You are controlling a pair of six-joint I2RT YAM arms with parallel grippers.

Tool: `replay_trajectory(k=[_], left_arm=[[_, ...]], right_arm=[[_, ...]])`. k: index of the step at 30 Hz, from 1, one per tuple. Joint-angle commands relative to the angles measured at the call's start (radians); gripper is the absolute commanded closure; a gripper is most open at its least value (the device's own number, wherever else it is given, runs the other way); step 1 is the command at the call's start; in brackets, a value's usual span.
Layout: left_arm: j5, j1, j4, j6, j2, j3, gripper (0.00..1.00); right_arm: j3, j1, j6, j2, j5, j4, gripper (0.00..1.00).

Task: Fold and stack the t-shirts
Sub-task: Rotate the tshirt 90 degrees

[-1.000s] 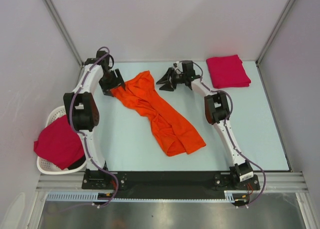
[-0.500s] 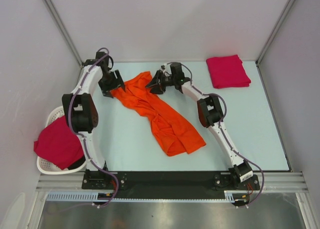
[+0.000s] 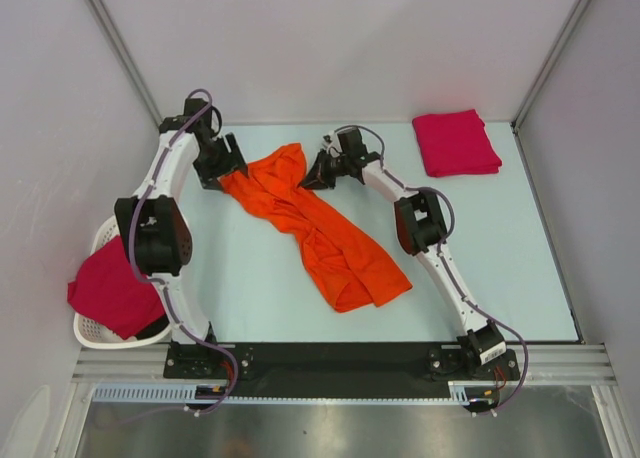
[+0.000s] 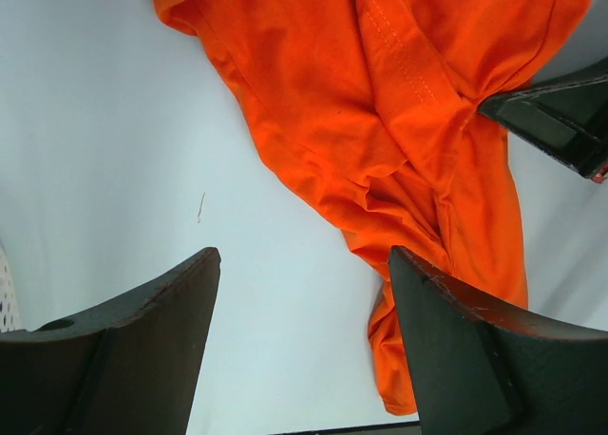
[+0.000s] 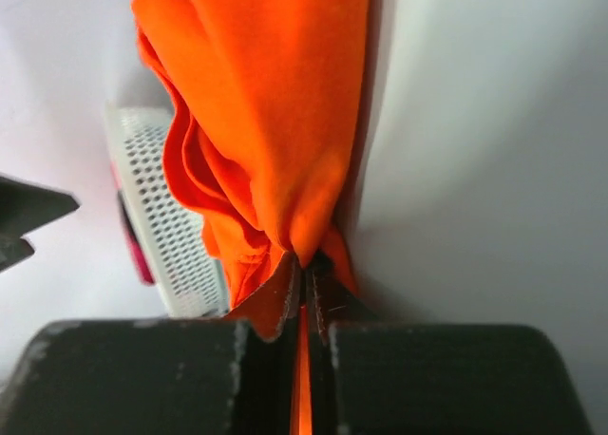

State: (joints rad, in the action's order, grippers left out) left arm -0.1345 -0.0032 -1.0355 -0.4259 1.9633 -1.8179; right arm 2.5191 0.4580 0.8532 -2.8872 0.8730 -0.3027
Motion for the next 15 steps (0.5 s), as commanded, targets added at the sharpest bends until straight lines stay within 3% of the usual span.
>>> replay_trajectory(k=[1,6,9,10,11,15], left_arm=[[-0.005,-0.003,0.008,0.021,-0.05,0.026,0.22],[0.001,-0.007,0.006,0.015,-0.023,0.049,0.29],[-0.019,-0.012,0.015,-0.002,0.02,0.051,0.61],[-0.025,-0.018,0.02,-0.01,0.031,0.048,0.9],[-0.033,-0.021,0.023,-0.014,0.042,0.036,1.0],[-0.073,-0.044,0.023,-0.017,0.101,-0.021,1.0]], right_arm=[[0.013,-0.012,-0.195,0.117,-0.192,-0.148,1.0],[0.007,-0.025,-0.267,0.16,-0.314,-0.167,1.0],[0.004,-0.035,-0.292,0.18,-0.365,-0.176,1.0],[0.003,-0.045,-0.296,0.19,-0.376,-0.179,1.0],[0.0,-0.051,-0.299,0.193,-0.384,-0.18,1.0],[-0.019,-0.081,-0.312,0.217,-0.44,-0.184,1.0]])
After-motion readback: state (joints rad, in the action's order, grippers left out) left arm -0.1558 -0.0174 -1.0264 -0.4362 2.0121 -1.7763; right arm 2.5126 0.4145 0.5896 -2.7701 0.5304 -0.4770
